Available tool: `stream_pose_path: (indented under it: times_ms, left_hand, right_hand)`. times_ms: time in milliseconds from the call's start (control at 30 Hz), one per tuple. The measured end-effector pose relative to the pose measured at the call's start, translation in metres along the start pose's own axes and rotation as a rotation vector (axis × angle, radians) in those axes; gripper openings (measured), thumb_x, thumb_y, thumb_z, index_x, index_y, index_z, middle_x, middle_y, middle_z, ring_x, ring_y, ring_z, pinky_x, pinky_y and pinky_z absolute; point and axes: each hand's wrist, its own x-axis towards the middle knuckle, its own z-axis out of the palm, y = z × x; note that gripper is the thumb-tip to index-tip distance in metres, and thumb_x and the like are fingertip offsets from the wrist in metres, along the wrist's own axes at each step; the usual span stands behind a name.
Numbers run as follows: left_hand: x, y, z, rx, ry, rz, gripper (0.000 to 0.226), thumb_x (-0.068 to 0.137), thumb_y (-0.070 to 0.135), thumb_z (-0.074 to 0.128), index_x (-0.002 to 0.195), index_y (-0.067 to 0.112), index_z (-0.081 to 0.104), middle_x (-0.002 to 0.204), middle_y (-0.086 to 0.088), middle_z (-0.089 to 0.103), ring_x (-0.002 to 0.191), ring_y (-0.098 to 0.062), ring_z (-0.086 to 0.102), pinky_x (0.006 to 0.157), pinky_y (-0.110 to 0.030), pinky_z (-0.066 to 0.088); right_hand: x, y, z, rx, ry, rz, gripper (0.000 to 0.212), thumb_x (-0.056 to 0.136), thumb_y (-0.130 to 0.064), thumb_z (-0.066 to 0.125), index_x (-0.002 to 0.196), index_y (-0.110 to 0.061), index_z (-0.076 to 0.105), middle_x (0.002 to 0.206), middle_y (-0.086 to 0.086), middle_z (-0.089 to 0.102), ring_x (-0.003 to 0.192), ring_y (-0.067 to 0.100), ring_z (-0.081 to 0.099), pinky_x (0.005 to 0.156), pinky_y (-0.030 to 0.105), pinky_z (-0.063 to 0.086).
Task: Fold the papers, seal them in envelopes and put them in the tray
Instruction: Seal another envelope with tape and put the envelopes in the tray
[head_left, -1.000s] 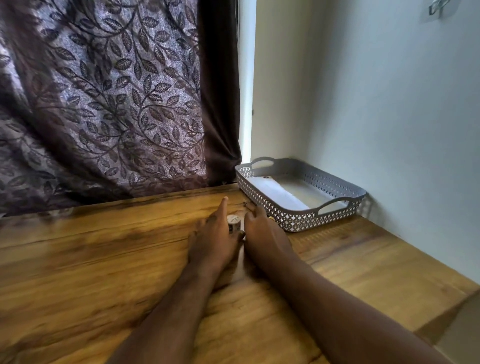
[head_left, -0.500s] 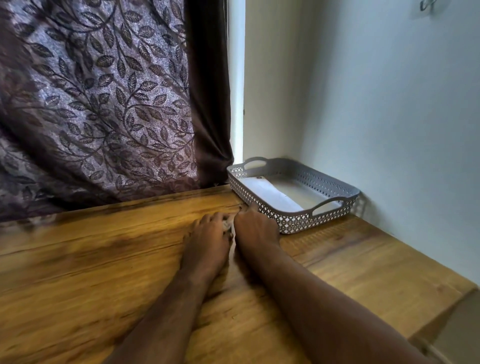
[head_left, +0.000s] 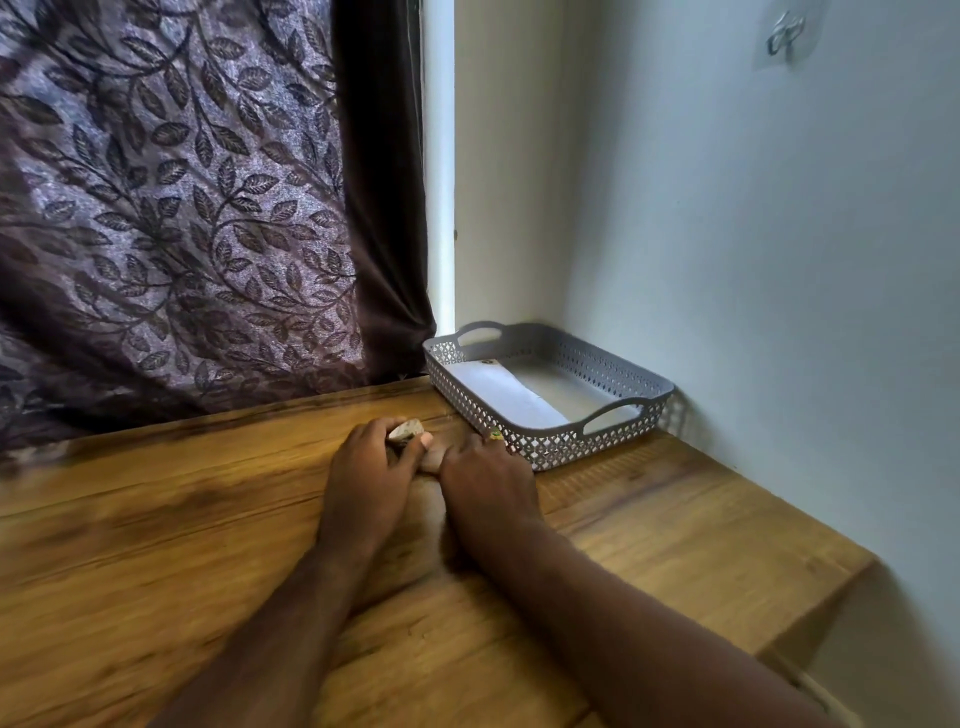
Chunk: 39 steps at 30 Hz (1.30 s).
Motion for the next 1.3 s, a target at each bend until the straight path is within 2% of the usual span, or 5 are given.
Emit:
stream_pose_path:
  times_ms: [167, 567, 700, 967, 1300]
  left_hand:
    - [-0.004, 0.005, -0.002, -0.077, 0.020, 0.084, 0.031, 0.089, 0.040, 0.071, 0.113, 0.021, 0.066, 0.106, 0.004, 0.064, 0.095, -0.015, 0.060, 0.083, -0.033, 0.049]
    - [-0.031, 0.032, 0.012, -0.107, -0.169, 0.421, 0.034, 0.083, 0.048, 0.074, 0.111, 0.045, 0.055, 0.103, 0.024, 0.050, 0.088, -0.004, 0.056, 0.069, -0.014, 0.041]
    - [-0.031, 0.032, 0.012, -0.090, -0.191, 0.451, 0.036, 0.084, 0.049, 0.073, 0.115, 0.040, 0.057, 0.106, 0.024, 0.051, 0.095, 0.000, 0.055, 0.072, -0.016, 0.043]
    - [-0.033, 0.036, 0.016, -0.041, -0.261, 0.507, 0.047, 0.085, 0.038, 0.076, 0.128, 0.034, 0.058, 0.114, 0.017, 0.053, 0.098, -0.004, 0.057, 0.082, -0.030, 0.051]
    - [-0.038, 0.040, 0.017, -0.019, -0.312, 0.532, 0.044, 0.084, 0.040, 0.077, 0.124, 0.036, 0.058, 0.116, 0.021, 0.055, 0.106, 0.005, 0.050, 0.085, -0.012, 0.040]
  right_hand:
    - [-0.025, 0.028, -0.008, 0.057, -0.048, -0.084, 0.031, 0.085, -0.022, 0.068, 0.113, -0.011, 0.060, 0.112, 0.013, 0.064, 0.097, 0.036, 0.064, 0.073, 0.042, 0.052]
    - [-0.052, 0.160, 0.001, -0.045, 0.046, 0.073, 0.014, 0.091, -0.027, 0.065, 0.104, -0.021, 0.067, 0.110, 0.002, 0.062, 0.095, 0.026, 0.063, 0.086, 0.038, 0.049]
    - [-0.046, 0.182, 0.004, -0.083, 0.038, 0.122, 0.021, 0.091, -0.012, 0.062, 0.106, -0.023, 0.072, 0.106, 0.002, 0.066, 0.099, 0.027, 0.063, 0.097, 0.046, 0.048]
    - [-0.042, 0.188, 0.008, -0.068, 0.049, 0.075, 0.015, 0.088, -0.018, 0.064, 0.098, -0.024, 0.074, 0.097, -0.002, 0.070, 0.091, 0.026, 0.067, 0.100, 0.051, 0.044]
    - [-0.038, 0.190, 0.014, -0.051, 0.080, 0.092, 0.010, 0.088, -0.020, 0.063, 0.095, -0.019, 0.070, 0.091, 0.004, 0.071, 0.079, 0.031, 0.069, 0.105, 0.054, 0.040]
